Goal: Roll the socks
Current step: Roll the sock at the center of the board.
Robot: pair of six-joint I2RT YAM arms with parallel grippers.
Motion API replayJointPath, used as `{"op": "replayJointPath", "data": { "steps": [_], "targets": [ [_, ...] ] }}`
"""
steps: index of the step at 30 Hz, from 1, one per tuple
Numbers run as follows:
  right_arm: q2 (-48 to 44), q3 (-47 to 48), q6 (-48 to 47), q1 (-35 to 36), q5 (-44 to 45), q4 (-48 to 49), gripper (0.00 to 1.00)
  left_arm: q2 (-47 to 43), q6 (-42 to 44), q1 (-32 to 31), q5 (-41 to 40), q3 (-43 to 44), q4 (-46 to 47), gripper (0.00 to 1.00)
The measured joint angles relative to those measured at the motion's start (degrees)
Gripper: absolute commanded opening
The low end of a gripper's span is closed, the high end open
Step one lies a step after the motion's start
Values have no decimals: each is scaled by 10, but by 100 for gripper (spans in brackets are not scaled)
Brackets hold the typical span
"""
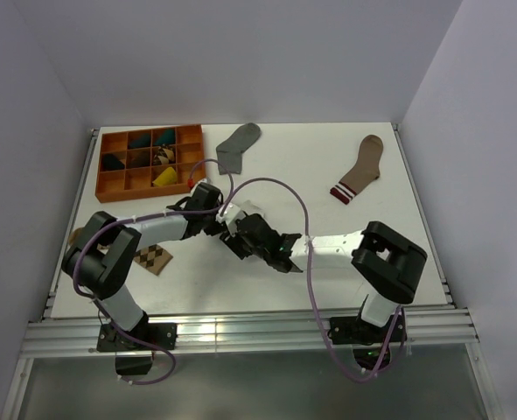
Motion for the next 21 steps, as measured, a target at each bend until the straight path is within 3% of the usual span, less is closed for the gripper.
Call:
{"op": "replayJointPath", "data": {
  "steps": [16, 19, 21],
  "targets": [
    [76, 1, -31, 17, 64, 28, 50, 9, 6, 3, 19, 10, -7, 2],
    [85, 7, -35, 18, 76, 30, 40, 9, 10, 3, 20, 10, -7, 2],
    [89, 10, -38, 18, 85, 30, 25, 9, 11, 3, 21, 10, -7, 2]
  ]
}}
